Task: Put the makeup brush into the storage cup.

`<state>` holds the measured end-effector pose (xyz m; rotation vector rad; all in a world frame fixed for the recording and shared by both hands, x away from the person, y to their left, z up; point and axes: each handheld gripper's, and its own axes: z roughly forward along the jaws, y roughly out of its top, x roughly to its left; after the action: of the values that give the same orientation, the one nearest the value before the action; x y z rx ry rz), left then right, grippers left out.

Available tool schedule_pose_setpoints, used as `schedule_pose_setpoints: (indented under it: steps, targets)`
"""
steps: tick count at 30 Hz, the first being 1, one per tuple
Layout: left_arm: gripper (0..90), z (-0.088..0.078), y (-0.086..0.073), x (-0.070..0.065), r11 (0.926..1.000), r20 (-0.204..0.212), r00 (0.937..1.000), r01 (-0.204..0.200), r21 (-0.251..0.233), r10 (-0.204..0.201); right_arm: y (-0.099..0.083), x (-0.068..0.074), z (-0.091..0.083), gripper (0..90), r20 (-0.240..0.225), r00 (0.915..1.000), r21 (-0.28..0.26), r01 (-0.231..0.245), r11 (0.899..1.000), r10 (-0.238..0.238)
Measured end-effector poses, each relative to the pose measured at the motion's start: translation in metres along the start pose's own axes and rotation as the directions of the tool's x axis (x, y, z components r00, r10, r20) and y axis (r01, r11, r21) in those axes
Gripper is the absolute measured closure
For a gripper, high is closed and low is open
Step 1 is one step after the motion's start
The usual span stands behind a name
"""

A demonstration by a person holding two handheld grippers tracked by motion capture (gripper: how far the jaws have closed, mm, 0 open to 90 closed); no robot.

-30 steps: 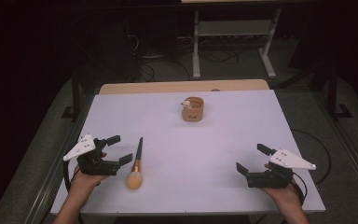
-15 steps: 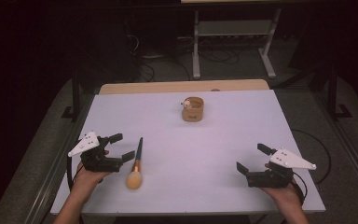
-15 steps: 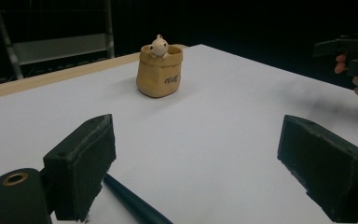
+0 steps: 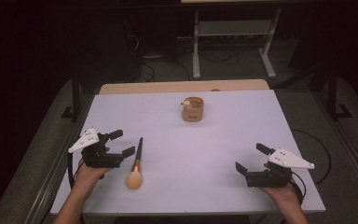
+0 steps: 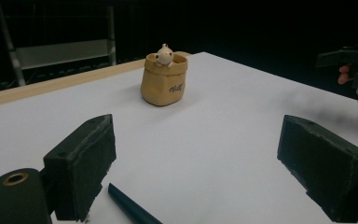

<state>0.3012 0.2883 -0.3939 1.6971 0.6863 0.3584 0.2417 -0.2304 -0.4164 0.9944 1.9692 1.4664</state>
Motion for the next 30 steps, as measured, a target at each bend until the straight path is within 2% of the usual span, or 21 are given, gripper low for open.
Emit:
schedule_pose_setpoints:
  steps: [6,14,22,27,30]
  targets:
    - [10.9,0.003,0.001,0.001,1.0000,0.008,1.0000,-0.001,-0.006,0.001,0.002,0.000,-0.001,0.0,0.009,0.9999,-0.013,-0.007,1.000,0.007]
    - [11.0,0.012,0.008,-0.001,0.9990,0.021,0.9990,-0.040,0.021,0.040,0.002,0.000,0.000,0.0,0.006,1.0000,-0.008,-0.004,1.000,0.004]
    - [11.2,0.020,0.009,0.002,0.9992,0.026,0.9993,-0.027,0.030,0.027,0.002,0.001,0.000,0.0,0.004,0.9999,-0.008,-0.010,1.000,0.010]
    - [12.1,0.022,0.014,0.003,0.9997,0.028,0.9994,-0.019,0.017,0.019,0.002,0.000,0.000,0.0,0.004,0.9999,-0.009,-0.011,1.000,0.011]
    - [12.0,0.025,0.017,0.004,0.9993,0.025,0.9991,-0.034,0.018,0.033,0.002,0.000,0.000,0.0,0.003,0.9999,-0.008,-0.012,1.000,0.012]
